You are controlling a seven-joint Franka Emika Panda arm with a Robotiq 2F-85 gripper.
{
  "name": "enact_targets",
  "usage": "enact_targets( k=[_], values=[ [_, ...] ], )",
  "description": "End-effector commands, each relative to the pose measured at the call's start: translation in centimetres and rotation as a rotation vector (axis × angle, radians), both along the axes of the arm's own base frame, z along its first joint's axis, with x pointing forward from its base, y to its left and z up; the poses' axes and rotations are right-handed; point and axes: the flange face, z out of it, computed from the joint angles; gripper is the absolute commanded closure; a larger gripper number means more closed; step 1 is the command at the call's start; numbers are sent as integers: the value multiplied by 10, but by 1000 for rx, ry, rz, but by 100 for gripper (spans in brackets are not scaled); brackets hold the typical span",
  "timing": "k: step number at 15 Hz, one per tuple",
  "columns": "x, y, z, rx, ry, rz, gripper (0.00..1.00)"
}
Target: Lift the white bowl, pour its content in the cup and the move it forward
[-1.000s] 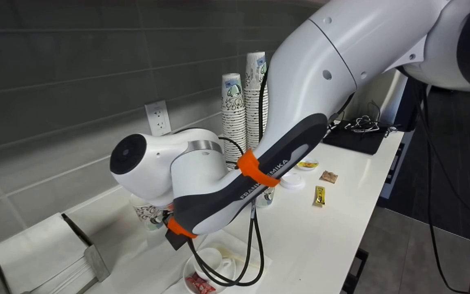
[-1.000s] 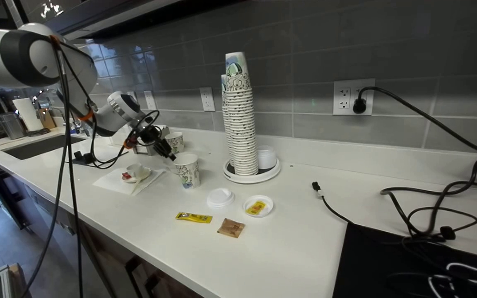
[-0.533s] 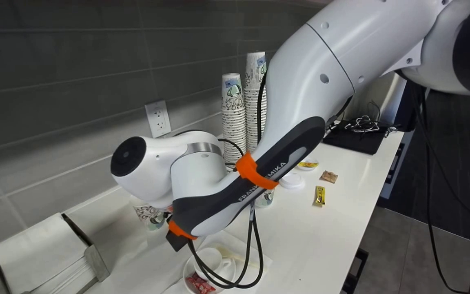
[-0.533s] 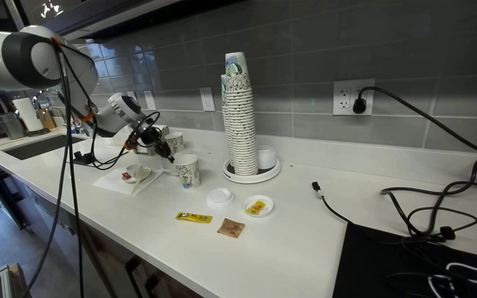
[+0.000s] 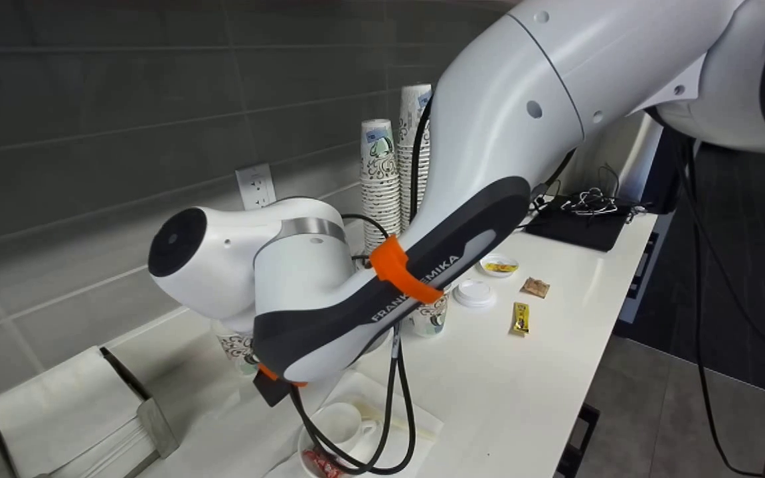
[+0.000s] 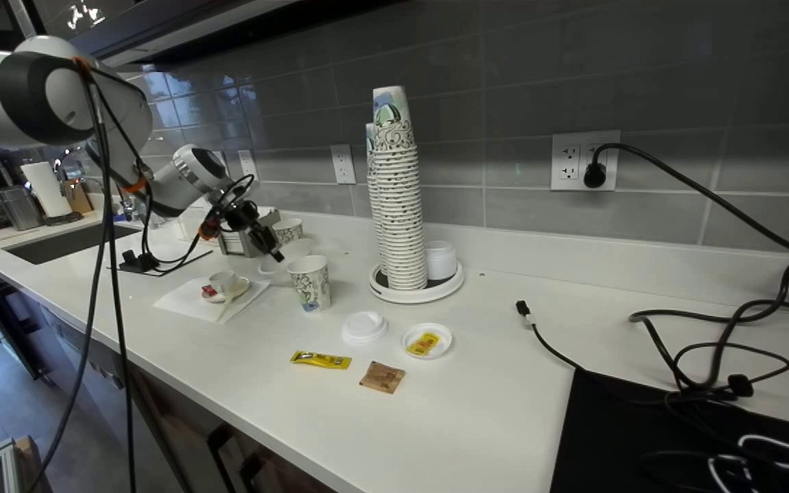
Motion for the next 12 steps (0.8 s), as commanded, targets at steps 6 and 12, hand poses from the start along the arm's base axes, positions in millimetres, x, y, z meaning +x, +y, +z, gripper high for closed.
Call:
enact_targets(
  k=[6,12],
  values=[
    [-10,1,94,14,66,-79,99],
    [1,-38,132,113,166,-56,99]
  ],
)
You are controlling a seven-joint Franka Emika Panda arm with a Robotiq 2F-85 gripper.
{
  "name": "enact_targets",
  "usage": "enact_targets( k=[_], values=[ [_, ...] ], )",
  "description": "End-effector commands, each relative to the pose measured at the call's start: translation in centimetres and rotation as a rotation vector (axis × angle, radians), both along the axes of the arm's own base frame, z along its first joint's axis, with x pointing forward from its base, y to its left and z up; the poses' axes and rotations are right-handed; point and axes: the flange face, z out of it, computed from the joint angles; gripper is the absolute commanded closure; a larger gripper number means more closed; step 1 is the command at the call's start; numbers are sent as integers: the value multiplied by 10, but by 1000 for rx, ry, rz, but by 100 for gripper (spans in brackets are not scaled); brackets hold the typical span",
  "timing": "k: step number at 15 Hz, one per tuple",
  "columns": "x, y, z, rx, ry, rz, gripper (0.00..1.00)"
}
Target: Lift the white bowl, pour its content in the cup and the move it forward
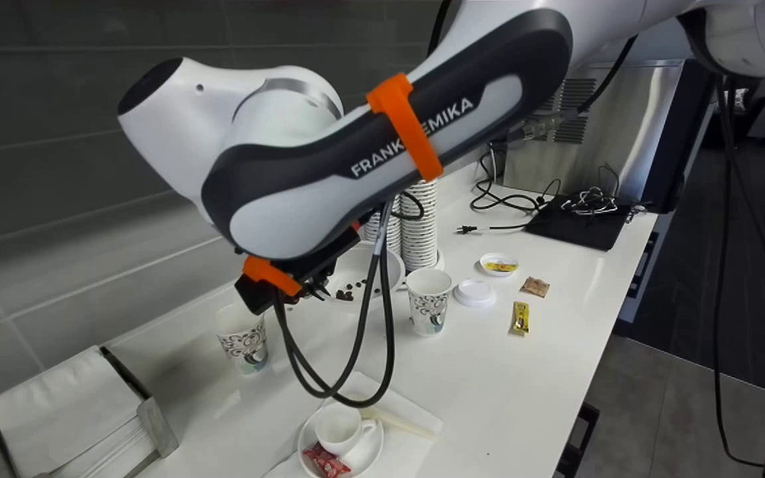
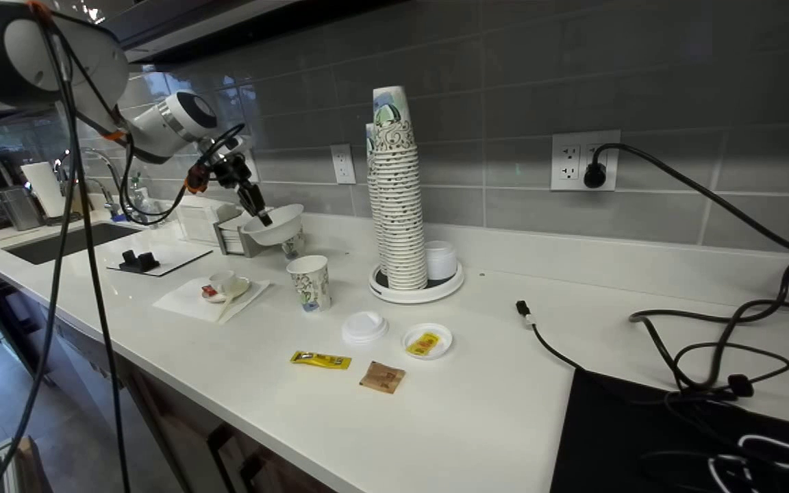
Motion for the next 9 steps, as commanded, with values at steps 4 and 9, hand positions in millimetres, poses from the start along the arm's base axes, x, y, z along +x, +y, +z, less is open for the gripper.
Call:
enact_targets(
  k=[4,9],
  values=[
    [0,-50,32,149,137,25,99],
    [-2,-86,35,291,150,-2,99]
  ],
)
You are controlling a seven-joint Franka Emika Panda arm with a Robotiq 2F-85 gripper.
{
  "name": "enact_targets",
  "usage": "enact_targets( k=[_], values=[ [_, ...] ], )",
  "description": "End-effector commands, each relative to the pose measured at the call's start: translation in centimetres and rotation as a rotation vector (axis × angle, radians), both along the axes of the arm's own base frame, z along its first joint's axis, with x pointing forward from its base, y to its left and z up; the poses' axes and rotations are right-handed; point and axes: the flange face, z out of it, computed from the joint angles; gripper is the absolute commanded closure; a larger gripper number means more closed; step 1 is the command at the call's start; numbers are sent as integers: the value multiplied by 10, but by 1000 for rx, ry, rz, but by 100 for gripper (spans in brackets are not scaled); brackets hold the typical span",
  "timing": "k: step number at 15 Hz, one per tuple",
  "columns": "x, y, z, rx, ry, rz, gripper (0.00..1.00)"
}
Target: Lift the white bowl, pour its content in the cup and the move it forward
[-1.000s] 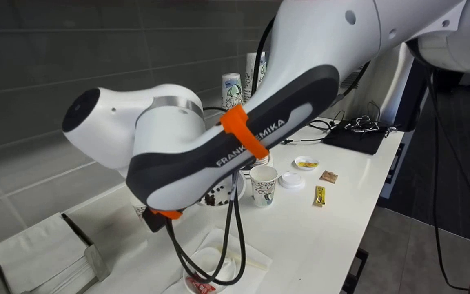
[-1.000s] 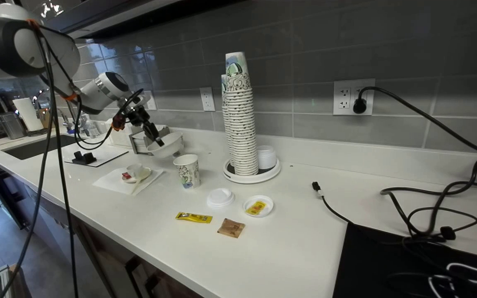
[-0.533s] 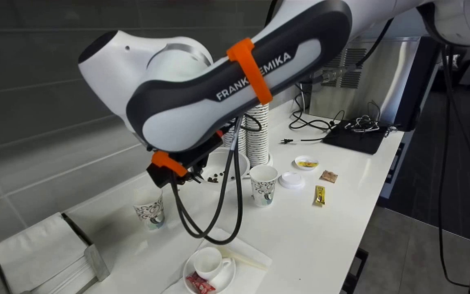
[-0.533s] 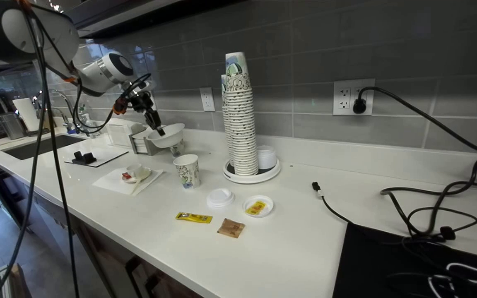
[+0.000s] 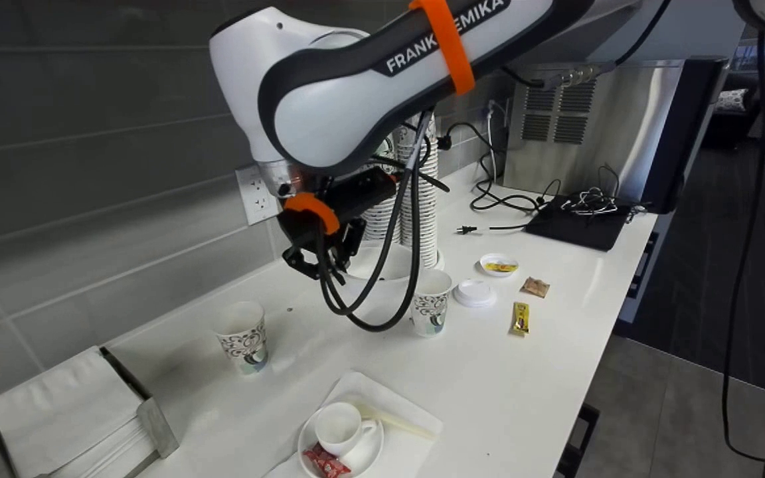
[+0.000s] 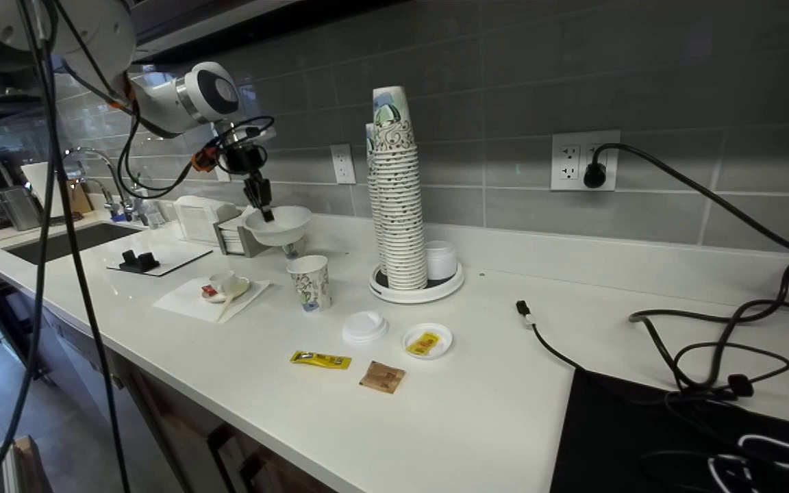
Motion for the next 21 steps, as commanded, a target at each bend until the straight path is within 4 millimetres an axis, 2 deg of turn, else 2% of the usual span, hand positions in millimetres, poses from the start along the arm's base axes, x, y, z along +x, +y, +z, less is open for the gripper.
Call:
enact_targets(
  k=[1,6,13,17,21],
  values=[
    [-14,-28,3,119,8,-20,99],
    [-27,-60,2,231,-39,-81,99],
    [-48,-95,25,350,-108,-126,99],
    [-47,-110,31,442,-119,-141,99],
    [-37,-118,29,523,-119,-137,99]
  ],
)
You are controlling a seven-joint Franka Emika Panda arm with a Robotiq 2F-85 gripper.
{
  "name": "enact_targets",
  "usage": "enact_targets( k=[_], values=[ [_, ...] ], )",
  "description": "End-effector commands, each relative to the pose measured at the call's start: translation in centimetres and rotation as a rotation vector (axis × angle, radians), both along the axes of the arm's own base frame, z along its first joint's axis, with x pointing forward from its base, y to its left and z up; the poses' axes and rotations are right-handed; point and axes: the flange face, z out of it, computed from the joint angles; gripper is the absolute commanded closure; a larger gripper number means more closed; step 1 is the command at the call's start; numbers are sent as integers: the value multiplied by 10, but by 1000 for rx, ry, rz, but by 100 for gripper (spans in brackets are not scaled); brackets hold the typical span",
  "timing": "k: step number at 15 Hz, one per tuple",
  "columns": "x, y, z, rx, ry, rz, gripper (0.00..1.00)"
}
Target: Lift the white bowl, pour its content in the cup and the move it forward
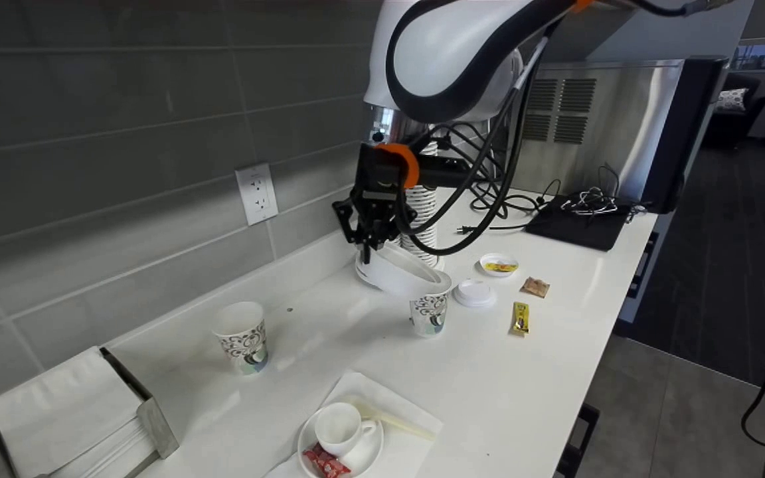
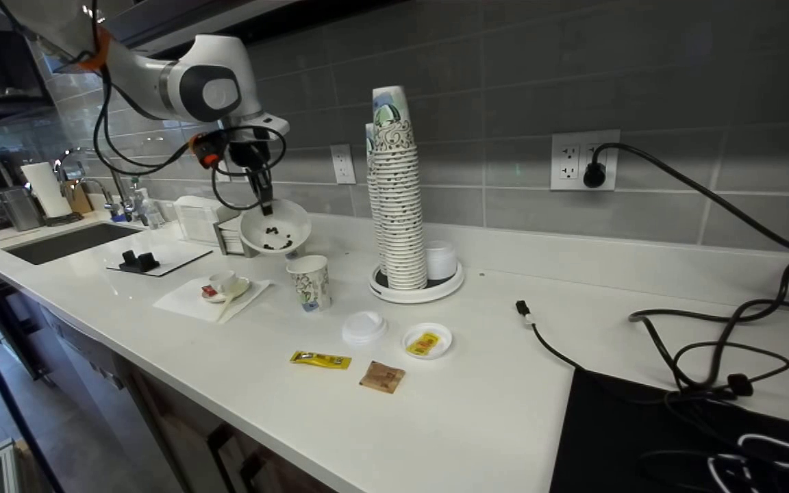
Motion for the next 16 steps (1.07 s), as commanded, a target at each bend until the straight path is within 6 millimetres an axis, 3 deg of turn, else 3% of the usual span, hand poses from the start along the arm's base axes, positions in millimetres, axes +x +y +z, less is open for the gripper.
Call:
enact_targets(
  k=[1,9,16],
  values=[
    [1,-8,0,84,-19,10,99],
    [8,-35,5,255,-67,-11,99],
    [8,-72,2,376,-105,-51,99]
  ],
)
